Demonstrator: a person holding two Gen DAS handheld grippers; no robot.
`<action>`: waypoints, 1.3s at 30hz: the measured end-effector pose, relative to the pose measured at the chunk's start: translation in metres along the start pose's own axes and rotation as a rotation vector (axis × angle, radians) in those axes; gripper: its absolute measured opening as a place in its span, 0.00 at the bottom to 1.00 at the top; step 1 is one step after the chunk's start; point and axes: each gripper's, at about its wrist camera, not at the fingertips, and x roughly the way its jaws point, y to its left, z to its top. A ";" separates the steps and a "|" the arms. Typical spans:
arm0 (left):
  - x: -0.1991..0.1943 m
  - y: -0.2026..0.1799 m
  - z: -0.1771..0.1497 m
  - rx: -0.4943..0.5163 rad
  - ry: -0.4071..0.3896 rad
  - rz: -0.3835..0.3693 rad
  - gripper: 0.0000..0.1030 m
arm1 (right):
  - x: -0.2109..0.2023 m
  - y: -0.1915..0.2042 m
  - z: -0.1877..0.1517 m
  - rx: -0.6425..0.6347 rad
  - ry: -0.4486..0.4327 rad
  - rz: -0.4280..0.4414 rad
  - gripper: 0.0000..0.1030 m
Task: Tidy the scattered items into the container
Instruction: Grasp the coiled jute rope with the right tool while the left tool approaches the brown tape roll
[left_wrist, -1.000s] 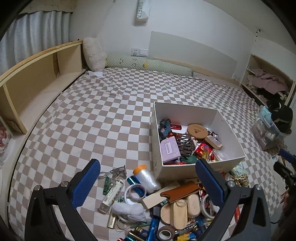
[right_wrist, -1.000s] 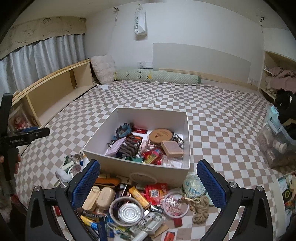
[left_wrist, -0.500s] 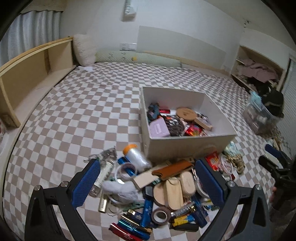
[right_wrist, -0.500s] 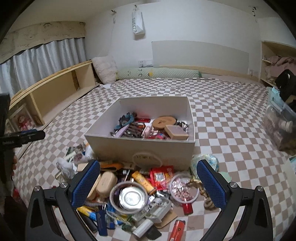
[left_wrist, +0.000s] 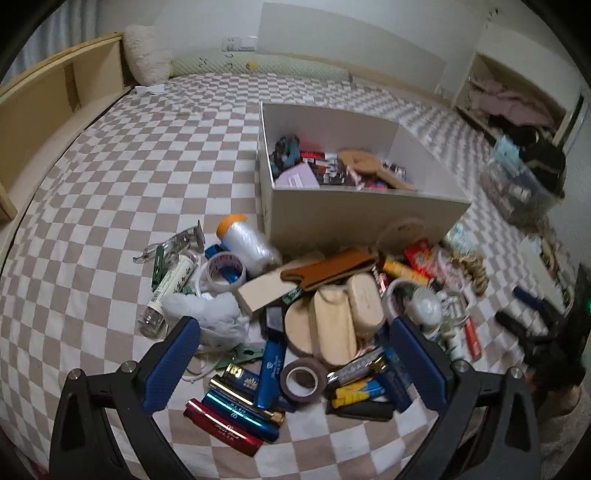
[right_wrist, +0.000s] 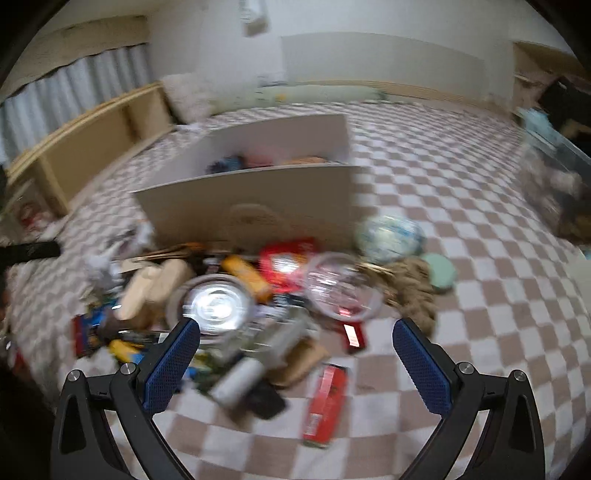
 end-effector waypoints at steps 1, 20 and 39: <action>0.004 -0.001 -0.002 0.010 0.018 0.002 1.00 | 0.002 -0.008 -0.001 0.029 0.010 -0.002 1.00; 0.056 -0.010 -0.033 0.168 0.161 0.027 0.99 | 0.043 -0.062 0.014 0.139 0.101 0.009 0.99; 0.081 -0.005 -0.045 0.223 0.226 0.017 0.80 | 0.077 -0.114 0.008 0.164 0.138 -0.052 0.35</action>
